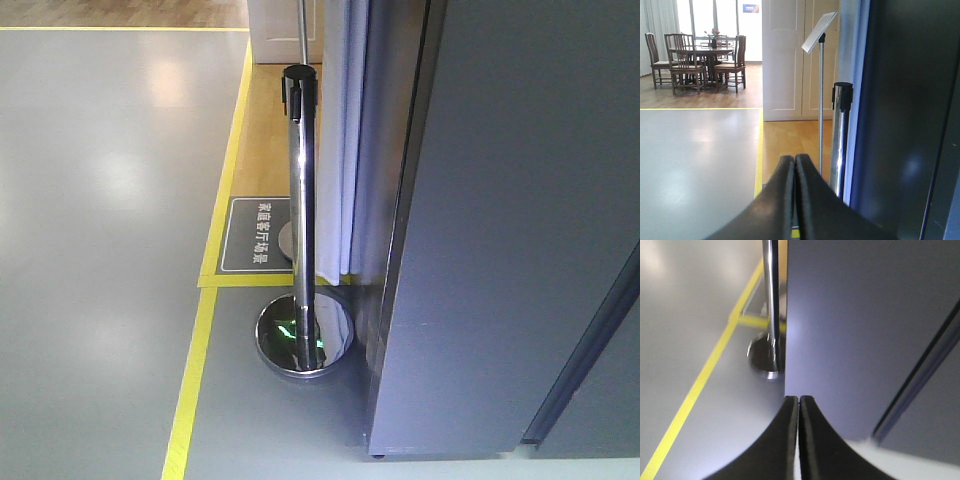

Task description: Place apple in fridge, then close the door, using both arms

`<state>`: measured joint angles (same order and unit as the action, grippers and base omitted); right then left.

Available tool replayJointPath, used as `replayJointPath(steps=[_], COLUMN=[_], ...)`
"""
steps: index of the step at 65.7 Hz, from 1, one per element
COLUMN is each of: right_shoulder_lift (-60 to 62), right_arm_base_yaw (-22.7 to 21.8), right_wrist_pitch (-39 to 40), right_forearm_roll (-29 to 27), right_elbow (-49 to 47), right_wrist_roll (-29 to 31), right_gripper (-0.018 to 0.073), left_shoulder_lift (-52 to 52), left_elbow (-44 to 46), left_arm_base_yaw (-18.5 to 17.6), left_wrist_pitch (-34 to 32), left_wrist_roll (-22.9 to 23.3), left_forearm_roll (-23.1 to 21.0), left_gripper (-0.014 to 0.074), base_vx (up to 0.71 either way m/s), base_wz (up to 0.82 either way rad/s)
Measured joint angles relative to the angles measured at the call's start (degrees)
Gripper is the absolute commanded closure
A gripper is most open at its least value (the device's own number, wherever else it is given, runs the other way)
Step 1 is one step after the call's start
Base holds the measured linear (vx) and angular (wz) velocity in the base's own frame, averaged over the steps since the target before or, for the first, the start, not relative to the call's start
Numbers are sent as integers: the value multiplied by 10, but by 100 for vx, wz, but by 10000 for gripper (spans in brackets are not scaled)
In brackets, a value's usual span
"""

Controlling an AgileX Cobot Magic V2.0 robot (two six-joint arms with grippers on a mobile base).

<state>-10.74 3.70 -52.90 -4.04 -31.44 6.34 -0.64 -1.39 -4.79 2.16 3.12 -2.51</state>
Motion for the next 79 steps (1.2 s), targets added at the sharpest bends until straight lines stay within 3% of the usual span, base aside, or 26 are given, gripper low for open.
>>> replayJointPath(steps=[12, 29, 47, 79], right_shoulder_lift=[66, 113, 115, 115], right_arm_base_yaw=[-26, -27, -3, -3], right_wrist_pitch=[216, 436, 455, 470], right_forearm_roll=[2, 2, 2, 9], right_elbow=[141, 312, 330, 330], right_wrist_roll=[0, 0, 0, -16], right_gripper=[561, 561, 561, 561], left_shoulder_lift=[0, 0, 0, 0], left_elbow=[0, 0, 0, 0], left_arm_base_yaw=[0, 0, 0, 0], left_wrist_pitch=[0, 0, 0, 0], left_wrist_roll=[0, 0, 0, 0], left_forearm_roll=[0, 0, 0, 0], left_gripper=[602, 602, 602, 602], base_vx=[0, 0, 0, 0], base_wz=[0, 0, 0, 0])
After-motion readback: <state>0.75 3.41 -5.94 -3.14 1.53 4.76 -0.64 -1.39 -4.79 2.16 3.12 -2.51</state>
